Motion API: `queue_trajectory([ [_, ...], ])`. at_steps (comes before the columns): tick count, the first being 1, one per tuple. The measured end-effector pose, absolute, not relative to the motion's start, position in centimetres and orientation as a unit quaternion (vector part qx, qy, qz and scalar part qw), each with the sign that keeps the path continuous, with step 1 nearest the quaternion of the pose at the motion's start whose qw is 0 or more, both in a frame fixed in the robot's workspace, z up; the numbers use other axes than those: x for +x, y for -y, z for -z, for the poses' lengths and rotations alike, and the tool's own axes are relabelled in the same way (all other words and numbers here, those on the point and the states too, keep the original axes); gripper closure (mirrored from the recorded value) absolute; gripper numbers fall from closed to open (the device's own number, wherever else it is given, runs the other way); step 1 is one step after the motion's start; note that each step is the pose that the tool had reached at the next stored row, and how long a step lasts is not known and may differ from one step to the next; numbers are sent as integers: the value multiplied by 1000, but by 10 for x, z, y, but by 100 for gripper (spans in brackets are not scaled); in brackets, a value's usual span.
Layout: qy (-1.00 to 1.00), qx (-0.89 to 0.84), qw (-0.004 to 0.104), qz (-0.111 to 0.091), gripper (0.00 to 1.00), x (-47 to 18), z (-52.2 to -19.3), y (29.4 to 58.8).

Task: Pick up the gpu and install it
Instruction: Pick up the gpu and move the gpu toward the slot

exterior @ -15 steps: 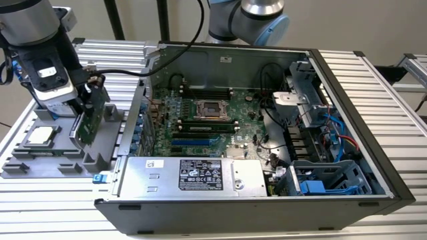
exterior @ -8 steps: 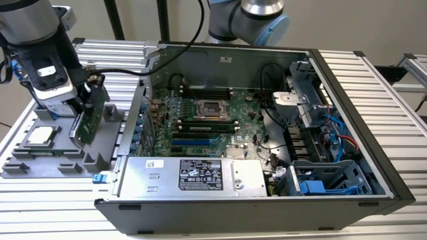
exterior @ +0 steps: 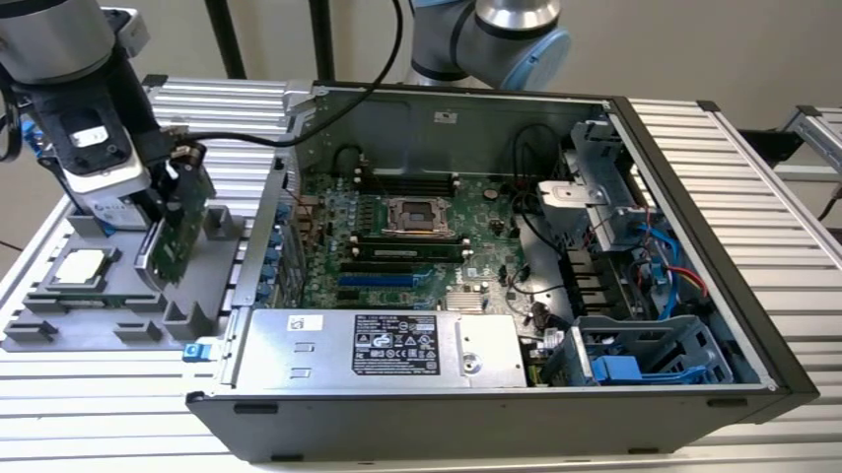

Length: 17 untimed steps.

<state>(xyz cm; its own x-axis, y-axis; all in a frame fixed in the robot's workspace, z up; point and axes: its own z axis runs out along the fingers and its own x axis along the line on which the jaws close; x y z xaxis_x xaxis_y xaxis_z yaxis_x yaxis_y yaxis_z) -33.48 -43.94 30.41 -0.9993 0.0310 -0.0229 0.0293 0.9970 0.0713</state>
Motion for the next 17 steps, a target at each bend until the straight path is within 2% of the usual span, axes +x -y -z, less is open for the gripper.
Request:
queue_trajectory([
  [17, -999, 15, 12, -35, 100, -335, -315, 439],
])
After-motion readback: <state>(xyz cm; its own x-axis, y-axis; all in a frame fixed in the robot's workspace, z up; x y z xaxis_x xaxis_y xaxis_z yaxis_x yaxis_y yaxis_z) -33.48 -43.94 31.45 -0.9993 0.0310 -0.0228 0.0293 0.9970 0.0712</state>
